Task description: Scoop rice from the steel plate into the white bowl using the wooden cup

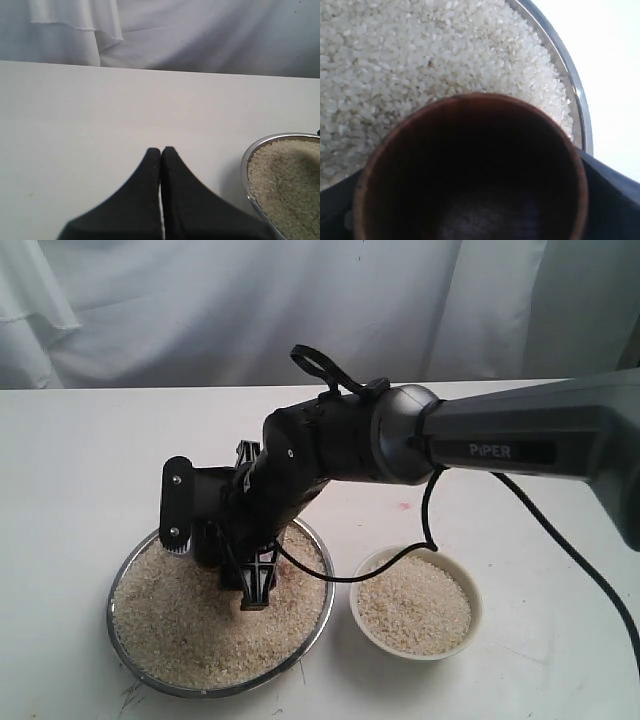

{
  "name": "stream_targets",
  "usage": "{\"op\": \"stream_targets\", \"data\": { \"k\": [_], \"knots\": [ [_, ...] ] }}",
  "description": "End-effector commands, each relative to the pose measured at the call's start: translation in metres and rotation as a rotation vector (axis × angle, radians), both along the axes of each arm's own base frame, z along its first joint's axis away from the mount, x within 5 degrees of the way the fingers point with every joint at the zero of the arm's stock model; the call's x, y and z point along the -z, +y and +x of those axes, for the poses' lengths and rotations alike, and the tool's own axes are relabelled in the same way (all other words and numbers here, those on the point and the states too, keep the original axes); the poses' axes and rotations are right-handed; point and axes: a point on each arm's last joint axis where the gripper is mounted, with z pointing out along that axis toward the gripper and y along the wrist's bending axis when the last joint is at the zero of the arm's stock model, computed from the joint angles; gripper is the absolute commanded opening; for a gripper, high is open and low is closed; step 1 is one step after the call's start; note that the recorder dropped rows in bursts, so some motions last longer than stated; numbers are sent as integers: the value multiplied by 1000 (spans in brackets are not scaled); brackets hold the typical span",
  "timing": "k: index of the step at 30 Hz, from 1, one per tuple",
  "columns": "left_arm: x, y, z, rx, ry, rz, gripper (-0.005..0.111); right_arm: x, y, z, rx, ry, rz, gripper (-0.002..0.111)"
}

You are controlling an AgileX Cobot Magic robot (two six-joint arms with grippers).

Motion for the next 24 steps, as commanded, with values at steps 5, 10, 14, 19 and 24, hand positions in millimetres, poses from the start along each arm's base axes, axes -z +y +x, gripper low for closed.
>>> {"op": "stream_targets", "data": {
  "k": [5,10,14,19,24],
  "knots": [
    [1,0,0,-2,-6,-2,0,-31,3,7,184,-2,184,10],
    [1,0,0,-2,-6,-2,0,-46,-1,19,412,59,350,10],
    [1,0,0,-2,-6,-2,0,-45,-3,20,432,84,333,10],
    [1,0,0,-2,-6,-2,0,-45,-4,20,419,76,327,10],
    [1,0,0,-2,-6,-2,0,-33,-8,16,397,118,221,10]
  ]
}}
